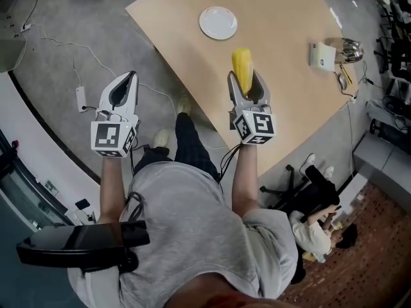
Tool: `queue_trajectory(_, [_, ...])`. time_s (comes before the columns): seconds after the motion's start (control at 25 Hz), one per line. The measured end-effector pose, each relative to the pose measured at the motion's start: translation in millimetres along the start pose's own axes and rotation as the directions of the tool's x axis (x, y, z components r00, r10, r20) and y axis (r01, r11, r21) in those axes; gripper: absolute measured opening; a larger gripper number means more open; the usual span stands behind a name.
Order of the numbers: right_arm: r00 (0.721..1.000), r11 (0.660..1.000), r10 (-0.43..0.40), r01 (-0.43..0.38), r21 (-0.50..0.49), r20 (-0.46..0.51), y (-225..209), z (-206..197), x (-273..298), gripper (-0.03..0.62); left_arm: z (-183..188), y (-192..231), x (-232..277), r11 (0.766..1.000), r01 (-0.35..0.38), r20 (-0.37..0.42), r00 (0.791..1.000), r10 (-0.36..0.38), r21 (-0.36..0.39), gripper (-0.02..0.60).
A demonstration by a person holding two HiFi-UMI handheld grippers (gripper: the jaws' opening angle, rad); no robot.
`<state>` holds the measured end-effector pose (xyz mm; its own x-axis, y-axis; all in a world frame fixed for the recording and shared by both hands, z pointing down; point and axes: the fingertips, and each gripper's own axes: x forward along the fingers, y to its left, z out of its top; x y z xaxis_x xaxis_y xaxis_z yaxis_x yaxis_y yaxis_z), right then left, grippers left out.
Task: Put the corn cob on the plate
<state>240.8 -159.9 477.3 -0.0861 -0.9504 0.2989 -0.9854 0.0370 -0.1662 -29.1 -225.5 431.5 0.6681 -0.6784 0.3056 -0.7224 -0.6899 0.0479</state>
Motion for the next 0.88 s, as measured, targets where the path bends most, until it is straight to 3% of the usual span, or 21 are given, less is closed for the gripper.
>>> queue_trajectory(0.88, [0.976,0.994,0.100,-0.107,-0.029,-0.192,-37.5,-58.9,141.5,0.255,-35.5,31.2,62.5,0.993,-0.104,-0.141,0.986,0.094,-0.064,0.020])
